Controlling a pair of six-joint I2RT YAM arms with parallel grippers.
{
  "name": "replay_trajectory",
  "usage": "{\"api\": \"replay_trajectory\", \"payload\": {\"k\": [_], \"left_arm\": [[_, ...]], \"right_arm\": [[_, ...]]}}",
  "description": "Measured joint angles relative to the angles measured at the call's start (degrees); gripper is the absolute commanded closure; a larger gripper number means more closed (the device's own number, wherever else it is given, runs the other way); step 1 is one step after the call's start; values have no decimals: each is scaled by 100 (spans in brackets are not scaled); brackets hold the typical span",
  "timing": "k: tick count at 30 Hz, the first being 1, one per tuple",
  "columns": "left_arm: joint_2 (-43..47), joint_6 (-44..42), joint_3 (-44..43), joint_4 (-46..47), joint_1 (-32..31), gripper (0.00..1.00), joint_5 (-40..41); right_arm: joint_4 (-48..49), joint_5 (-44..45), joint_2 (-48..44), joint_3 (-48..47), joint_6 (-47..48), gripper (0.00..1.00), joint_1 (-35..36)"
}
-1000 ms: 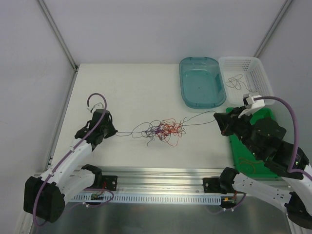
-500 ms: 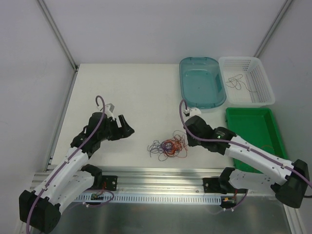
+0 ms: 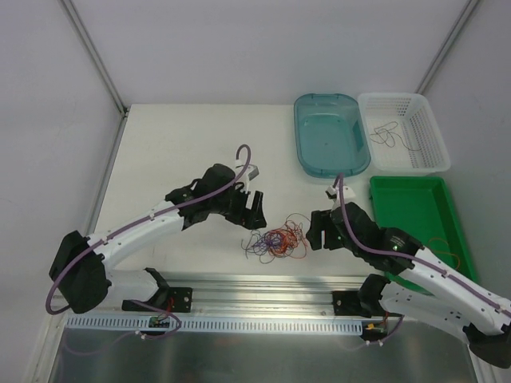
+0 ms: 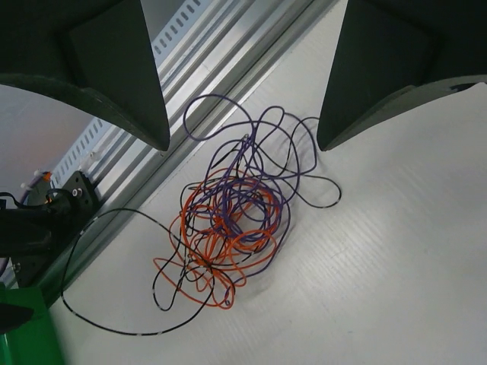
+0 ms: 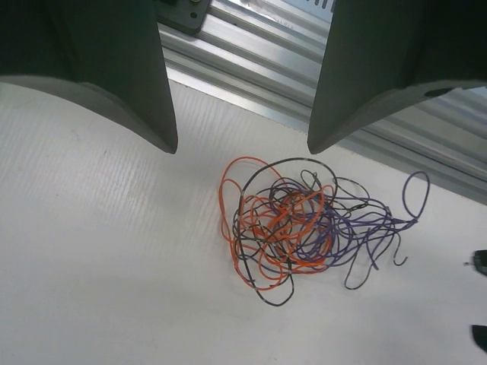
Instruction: Untangle the cables
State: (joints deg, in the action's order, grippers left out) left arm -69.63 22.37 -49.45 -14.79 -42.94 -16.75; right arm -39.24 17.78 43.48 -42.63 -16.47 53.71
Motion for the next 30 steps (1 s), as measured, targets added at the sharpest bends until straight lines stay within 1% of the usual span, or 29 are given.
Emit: {"api": "replay_trajectory", "payload": {"k": [3, 5, 8, 12, 14, 18, 21, 22, 24, 30], "left_arm": [[-433, -120, -254, 87, -179, 25, -37], [-680, -232, -319, 90, -330, 30, -85], [-1139, -496, -420, 81, -503, 34, -212], [-1698, -885, -597, 81, -651, 37, -433], [-1895, -1027, -662, 66, -726, 40, -509], [-2205, -1235, -826, 63, -874, 53, -531], [-2396, -1307, -914, 76, -920, 75, -533], [-2435, -1325, -916, 81, -920, 90, -531], [-2463, -1340, -916, 81, -920, 100, -533], [-2299, -1296, -844, 83, -922, 100, -424]], "right_arm": [[2, -85, -308, 0, 39, 26, 0], [4, -157, -409, 0, 76, 26, 0], [28, -271, -400, 2, 133, 26, 0], [140, -426, -302, 42, 173, 26, 0], [214, -485, -299, 101, 173, 26, 2], [317, -538, -297, 190, 170, 26, 4], [435, -586, -286, 273, 155, 26, 4], [483, -608, -275, 315, 146, 26, 4], [658, -632, -227, 442, 66, 26, 4], [1296, -634, 181, 890, -459, 26, 4]]}}
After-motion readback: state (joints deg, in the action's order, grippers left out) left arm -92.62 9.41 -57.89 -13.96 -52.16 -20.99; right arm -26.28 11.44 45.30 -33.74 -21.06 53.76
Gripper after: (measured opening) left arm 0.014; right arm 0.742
